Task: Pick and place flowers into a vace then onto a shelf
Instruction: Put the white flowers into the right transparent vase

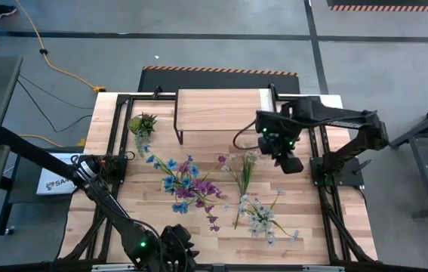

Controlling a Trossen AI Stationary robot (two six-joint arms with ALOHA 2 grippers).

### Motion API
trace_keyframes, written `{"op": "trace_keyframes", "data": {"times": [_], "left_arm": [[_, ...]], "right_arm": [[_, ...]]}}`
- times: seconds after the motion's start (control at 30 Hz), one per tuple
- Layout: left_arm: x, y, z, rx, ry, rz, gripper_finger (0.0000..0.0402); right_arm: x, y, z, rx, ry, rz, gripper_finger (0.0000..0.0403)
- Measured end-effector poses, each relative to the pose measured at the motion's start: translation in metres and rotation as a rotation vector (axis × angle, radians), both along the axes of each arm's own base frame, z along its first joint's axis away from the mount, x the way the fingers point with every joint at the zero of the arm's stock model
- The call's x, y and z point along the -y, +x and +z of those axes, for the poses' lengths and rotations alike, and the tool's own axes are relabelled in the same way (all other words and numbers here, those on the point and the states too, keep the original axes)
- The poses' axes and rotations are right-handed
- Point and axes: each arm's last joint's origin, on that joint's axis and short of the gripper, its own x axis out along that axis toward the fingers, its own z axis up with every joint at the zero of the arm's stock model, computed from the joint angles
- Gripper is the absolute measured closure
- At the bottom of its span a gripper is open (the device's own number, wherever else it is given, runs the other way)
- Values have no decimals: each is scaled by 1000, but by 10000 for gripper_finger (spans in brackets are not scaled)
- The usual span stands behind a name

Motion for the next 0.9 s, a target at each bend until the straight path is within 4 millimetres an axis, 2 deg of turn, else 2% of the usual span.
{"op": "trace_keyframes", "data": {"times": [0.33,0.73,0.9], "left_arm": [[-1,-1,-1,-14,18,0,204],[-1,-1,-1,-13,13,3,204],[-1,-1,-1,-13,13,3,204]], "right_arm": [[-9,11,-43,24,-88,199,284],[-10,26,-67,187,-36,287,284],[-18,28,-76,211,-39,343,284]]}}
